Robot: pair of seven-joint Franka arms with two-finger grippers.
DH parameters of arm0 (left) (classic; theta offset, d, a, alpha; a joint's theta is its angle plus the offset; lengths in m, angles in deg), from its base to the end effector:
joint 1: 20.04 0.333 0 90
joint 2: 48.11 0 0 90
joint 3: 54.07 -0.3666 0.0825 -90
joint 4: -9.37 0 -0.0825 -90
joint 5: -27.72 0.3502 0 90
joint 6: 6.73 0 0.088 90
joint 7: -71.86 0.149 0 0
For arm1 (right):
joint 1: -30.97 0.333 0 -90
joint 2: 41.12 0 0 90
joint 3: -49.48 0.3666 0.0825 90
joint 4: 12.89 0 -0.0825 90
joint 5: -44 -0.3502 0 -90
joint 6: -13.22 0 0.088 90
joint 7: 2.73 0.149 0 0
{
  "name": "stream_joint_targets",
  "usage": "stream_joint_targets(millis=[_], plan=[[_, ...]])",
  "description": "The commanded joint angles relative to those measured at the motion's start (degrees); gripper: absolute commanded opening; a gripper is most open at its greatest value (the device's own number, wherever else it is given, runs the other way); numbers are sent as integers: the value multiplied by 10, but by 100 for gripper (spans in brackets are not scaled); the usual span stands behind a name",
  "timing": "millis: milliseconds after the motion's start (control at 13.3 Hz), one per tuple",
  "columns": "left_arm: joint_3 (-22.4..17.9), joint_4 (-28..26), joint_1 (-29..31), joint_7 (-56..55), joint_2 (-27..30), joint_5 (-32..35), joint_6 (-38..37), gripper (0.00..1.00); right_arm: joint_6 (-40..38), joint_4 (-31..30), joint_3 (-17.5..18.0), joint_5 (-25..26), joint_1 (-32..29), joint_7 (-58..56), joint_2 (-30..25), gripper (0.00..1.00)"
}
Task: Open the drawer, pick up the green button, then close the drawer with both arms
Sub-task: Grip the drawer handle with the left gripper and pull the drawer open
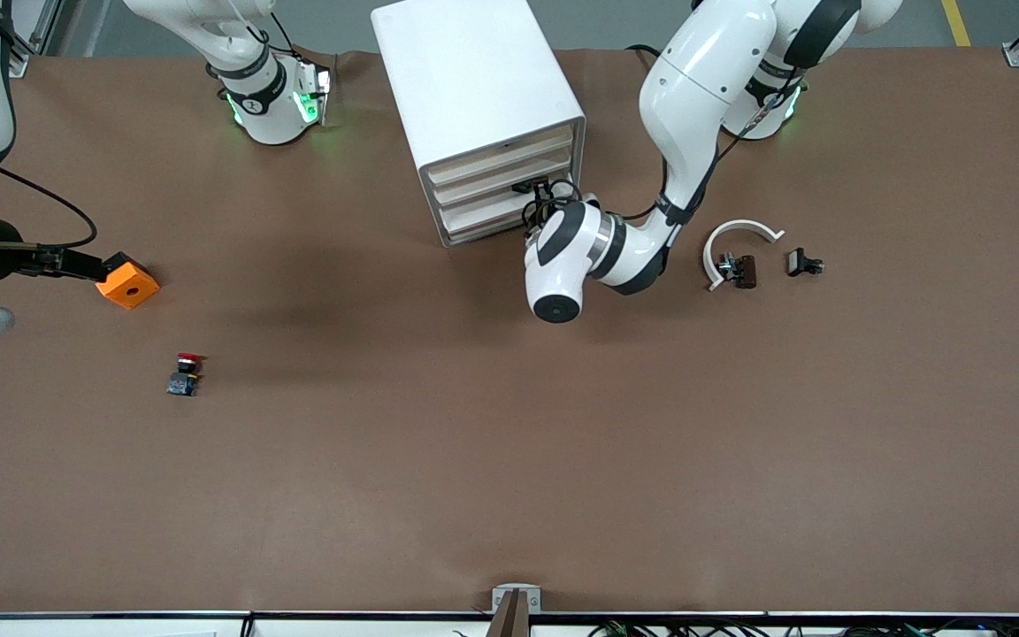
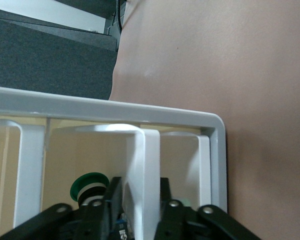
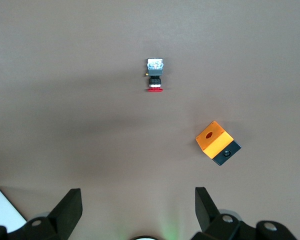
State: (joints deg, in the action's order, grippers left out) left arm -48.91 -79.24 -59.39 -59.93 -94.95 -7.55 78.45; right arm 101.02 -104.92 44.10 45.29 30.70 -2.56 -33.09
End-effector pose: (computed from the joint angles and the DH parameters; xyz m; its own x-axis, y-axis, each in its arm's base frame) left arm 0.3653 -0.4746 0.1965 -0.0982 0.9823 0.1593 0.4631 0.1868 -0.8664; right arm 0.5437 -0.0540 0.5406 0.9720 -0.1019 -0.2116 -0.0965 -0.9947 0.0359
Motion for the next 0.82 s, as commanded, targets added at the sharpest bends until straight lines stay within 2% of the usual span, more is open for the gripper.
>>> stream_joint_targets(millis=[0, 150, 300, 450, 600, 675, 750], plan=[[-3, 8, -1, 6, -4, -5, -4, 0, -3, 8, 1, 0, 2, 10, 4, 100], [-15, 13, 8, 7, -3, -2, -4, 0, -4, 6, 1, -1, 1, 19, 4, 100], [-23, 27, 35, 10, -4, -2, -3, 0, -5, 6, 3, -22, 11, 88, 3, 100], [-23, 41, 76, 13, -5, -2, 6, 0, -8, 6, 3, -23, 42, 153, 2, 100], [-23, 49, 90, 30, -5, -2, 17, 2, -5, 6, 3, -24, 82, 212, 1, 100], [-23, 50, 98, 41, -5, -3, 34, 29, -4, 6, 3, -30, 112, 246, 1, 100], [-23, 51, 102, 50, -4, -3, 40, 87, 5, 2, 3, -39, 147, 265, 4, 100]])
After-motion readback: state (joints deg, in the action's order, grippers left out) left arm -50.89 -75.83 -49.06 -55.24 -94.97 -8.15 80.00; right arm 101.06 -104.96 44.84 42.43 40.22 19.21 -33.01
